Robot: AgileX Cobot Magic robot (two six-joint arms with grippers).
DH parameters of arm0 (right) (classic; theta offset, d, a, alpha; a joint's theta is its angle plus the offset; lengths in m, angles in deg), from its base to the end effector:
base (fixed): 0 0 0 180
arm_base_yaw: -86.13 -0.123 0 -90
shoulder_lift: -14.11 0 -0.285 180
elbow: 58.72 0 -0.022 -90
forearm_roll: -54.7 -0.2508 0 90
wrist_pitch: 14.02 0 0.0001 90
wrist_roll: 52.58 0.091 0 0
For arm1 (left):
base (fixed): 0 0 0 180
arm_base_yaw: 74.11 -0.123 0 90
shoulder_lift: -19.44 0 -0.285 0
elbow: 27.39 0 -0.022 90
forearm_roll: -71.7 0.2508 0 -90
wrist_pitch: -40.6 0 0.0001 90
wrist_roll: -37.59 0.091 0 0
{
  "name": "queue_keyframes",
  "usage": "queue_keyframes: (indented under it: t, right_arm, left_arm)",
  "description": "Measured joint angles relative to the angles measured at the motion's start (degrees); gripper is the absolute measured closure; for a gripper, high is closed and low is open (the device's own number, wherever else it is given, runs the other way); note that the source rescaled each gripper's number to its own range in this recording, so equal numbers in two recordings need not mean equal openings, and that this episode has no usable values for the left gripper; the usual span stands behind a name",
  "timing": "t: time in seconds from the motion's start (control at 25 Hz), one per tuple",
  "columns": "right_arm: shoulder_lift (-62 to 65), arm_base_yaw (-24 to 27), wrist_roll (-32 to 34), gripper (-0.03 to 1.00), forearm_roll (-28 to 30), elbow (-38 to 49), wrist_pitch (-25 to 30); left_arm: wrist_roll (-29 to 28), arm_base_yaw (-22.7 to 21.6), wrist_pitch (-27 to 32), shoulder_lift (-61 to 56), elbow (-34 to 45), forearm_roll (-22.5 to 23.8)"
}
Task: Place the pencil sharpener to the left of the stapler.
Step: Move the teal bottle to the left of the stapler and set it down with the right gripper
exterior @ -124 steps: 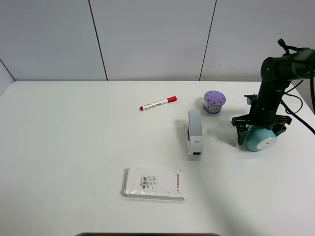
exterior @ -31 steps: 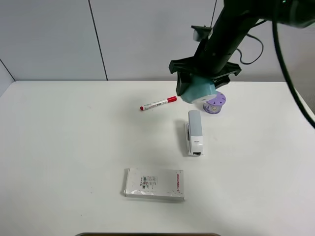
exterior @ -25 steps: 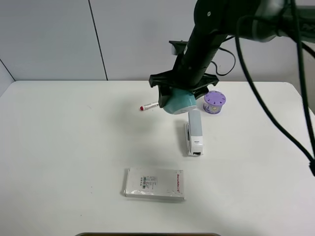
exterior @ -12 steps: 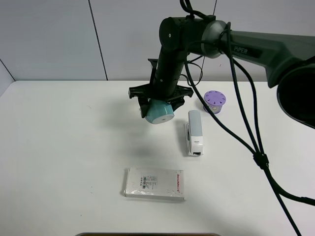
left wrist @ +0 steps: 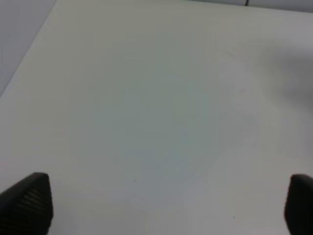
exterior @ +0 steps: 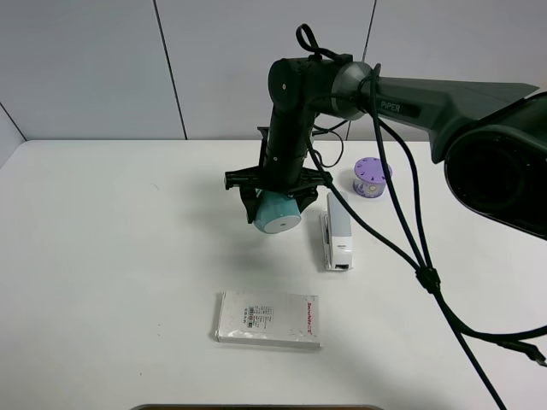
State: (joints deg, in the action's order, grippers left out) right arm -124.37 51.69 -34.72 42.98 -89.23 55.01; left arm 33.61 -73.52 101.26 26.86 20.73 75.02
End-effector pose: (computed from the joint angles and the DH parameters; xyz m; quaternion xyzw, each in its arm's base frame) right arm 0.3729 0.2766 0.1663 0.1097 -0.9889 -0.0979 0.0190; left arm -0.0067 0.0047 0.2797 -0.0264 0.8482 0.0079 0.5290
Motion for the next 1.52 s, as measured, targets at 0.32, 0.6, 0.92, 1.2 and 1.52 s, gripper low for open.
queue_keyframes:
  t: [0.32, 0.6, 0.92, 1.2, 1.52]
  right_arm:
    - [-2.0, 0.0, 1.4, 0.97, -0.1, 0.0, 0.6]
    - [-3.0, 0.0, 1.4, 0.97, -0.1, 0.0, 0.6]
    - [-3.5, 0.0, 1.6, 0.97, -0.1, 0.0, 0.6]
    - [-5.4, 0.0, 1.7, 0.97, -0.1, 0.0, 0.6]
    - [-7.5, 0.0, 1.7, 0.97, -1.2, -0.4, 0.7]
  left_arm:
    - [0.0, 0.0, 0.0, 0.0, 0.0, 0.0]
    - [0.0, 0.0, 0.0, 0.0, 0.0, 0.0]
    - [0.0, 0.0, 0.0, 0.0, 0.0, 0.0]
    - [0.0, 0.0, 0.0, 0.0, 0.0, 0.0]
    - [0.0, 0.0, 0.0, 0.0, 0.0, 0.0]
